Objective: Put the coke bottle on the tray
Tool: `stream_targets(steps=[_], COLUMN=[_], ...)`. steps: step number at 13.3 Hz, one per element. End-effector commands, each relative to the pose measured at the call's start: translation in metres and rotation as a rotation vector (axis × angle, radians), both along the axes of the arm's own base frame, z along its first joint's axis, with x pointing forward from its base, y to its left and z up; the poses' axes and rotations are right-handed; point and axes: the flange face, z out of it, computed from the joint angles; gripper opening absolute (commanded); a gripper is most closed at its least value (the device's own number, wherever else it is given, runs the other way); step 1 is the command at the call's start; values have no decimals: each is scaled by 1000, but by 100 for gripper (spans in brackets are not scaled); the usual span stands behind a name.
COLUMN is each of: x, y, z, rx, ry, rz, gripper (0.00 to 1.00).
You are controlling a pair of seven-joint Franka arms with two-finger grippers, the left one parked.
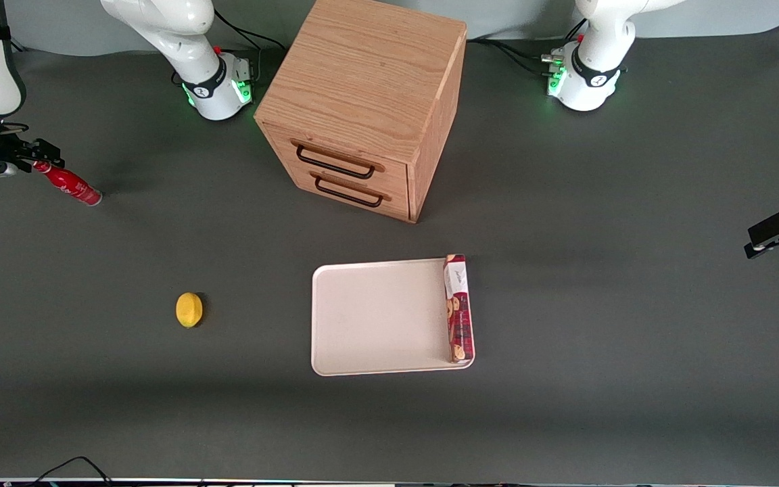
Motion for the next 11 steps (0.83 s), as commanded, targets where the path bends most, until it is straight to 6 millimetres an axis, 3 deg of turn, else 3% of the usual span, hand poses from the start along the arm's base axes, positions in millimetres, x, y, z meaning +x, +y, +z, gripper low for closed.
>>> stream_targets(steps=[1,2,4,7,8,9,11], x=[-9,-8,-7,-3,2,15,55], y=[0,0,2,4,5,7,15], z=[5,5,5,9,18,36,99], rx=[-10,-10,-9,-14,-19,-18,-26], ry=[-18,-18,-18,-20,-23,-13,21], rz=[29,36,50,61,62,72,111], gripper=[58,43,28,9,8,8,8])
